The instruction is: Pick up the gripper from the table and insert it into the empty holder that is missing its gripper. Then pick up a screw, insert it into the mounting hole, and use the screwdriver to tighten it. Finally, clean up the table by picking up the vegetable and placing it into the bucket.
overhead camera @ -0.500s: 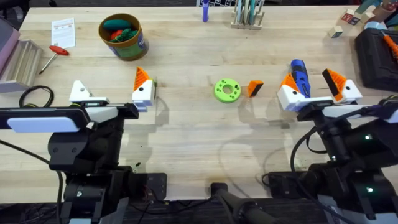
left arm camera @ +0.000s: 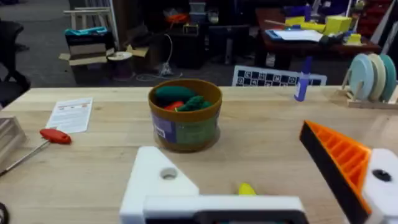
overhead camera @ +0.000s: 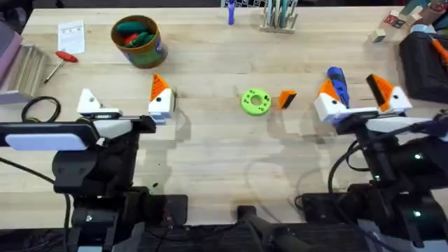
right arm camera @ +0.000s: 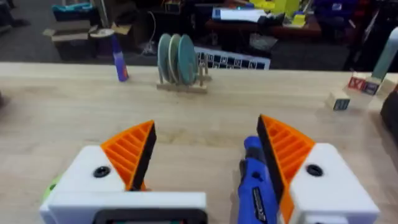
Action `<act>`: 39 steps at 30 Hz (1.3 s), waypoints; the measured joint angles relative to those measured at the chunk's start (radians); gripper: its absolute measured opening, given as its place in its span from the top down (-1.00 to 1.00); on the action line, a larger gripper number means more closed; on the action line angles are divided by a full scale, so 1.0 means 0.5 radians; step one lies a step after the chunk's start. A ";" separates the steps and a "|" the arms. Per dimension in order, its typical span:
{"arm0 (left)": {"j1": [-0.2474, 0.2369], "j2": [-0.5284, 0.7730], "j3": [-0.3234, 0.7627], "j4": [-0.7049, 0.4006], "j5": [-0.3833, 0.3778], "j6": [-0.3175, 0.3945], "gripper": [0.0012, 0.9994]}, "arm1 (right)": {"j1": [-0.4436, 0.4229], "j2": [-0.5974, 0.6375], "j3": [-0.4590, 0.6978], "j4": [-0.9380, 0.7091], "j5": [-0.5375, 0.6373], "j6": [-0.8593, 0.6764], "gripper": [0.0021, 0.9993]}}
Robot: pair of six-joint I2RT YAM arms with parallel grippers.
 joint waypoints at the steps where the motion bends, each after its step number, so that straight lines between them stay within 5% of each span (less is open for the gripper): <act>1: 0.000 0.000 0.010 -0.027 0.006 -0.001 -0.97 | 0.000 -0.001 0.013 0.012 0.000 0.000 -0.97; 5: 0.000 0.023 0.173 -0.173 0.013 -0.001 -0.97 | 0.000 0.000 0.159 -0.029 0.000 0.023 -0.97; 11: 0.000 0.367 0.705 -0.386 -0.045 0.000 -0.97 | 0.000 0.149 0.592 -0.424 -0.001 0.038 -0.97; 22: 0.000 1.667 1.701 -1.155 -0.078 0.002 -0.97 | 0.000 1.160 1.450 -1.246 -0.001 0.045 -0.97; 28: 0.000 2.165 2.160 -1.643 -0.077 0.002 -0.97 | 0.000 1.643 1.808 -1.639 -0.002 0.045 -0.97; 39: 0.000 2.636 2.367 -1.896 -0.077 0.002 -0.97 | 0.000 2.051 1.978 -1.910 -0.002 0.045 -0.97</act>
